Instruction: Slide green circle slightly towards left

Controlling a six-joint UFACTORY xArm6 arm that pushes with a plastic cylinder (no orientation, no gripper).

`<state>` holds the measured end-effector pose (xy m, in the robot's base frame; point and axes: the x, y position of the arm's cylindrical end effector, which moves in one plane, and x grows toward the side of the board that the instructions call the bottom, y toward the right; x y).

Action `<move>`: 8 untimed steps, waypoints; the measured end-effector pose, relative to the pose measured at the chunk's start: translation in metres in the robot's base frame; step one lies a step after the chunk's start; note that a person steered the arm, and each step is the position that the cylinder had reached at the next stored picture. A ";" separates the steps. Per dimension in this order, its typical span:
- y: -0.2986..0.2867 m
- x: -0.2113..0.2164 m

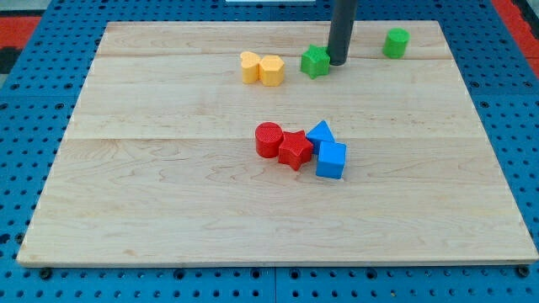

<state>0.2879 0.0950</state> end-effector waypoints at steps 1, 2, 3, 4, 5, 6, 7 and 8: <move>-0.017 0.000; -0.035 0.000; -0.039 0.000; 0.022 0.000; 0.083 0.000; 0.132 0.000; 0.155 -0.011; 0.158 -0.028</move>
<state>0.2601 0.2527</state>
